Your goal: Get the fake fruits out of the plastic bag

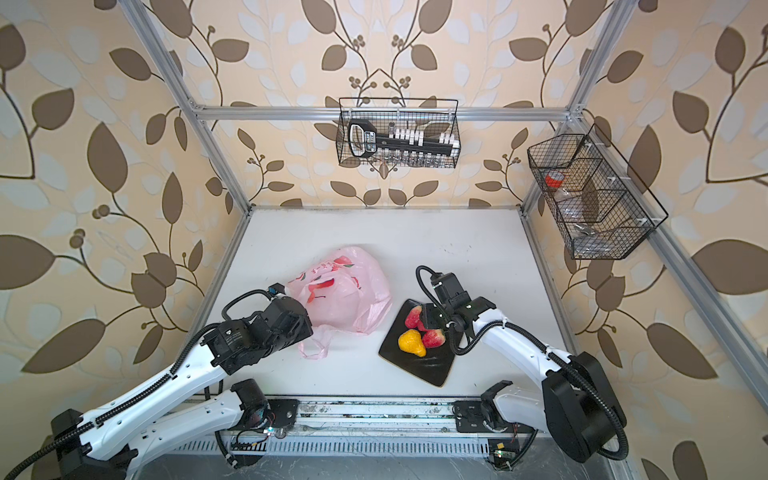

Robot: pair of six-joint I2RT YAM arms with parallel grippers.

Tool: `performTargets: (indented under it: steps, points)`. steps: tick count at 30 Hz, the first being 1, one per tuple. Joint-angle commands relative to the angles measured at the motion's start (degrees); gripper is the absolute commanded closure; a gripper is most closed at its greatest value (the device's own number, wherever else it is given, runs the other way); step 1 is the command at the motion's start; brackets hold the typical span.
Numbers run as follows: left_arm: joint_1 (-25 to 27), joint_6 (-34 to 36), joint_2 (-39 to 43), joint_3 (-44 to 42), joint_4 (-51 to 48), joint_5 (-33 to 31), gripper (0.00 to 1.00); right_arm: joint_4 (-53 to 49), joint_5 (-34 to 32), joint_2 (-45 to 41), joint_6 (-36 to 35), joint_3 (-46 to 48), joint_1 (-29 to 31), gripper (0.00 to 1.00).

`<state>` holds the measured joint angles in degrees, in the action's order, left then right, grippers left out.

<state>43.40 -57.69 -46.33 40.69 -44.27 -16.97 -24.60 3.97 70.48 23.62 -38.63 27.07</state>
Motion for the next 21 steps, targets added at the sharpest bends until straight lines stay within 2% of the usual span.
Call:
performTargets:
  steps: [1,4,9,15,21]
  points:
    - [-0.33,-0.93,1.00,-0.61,0.43,-1.47,1.00,0.75,1.73,0.54,-0.76,1.30,-0.09,0.41]
    - [-0.33,-0.84,1.11,-0.49,0.25,-1.40,1.00,0.48,0.23,-0.41,-0.26,1.31,-0.09,0.26]
    - [-0.32,-0.93,1.67,-0.78,0.14,-1.30,1.00,-1.42,-1.33,-2.80,-0.07,0.79,-0.11,0.15]
    - [-0.31,-0.93,1.85,-0.74,0.06,-1.38,1.00,-4.93,-2.37,-7.27,0.34,-0.86,-0.16,0.09]
    - [-0.33,-0.93,2.12,-0.84,-0.11,-1.18,1.00,-8.08,-0.69,-13.62,-1.70,-7.27,0.05,0.13]
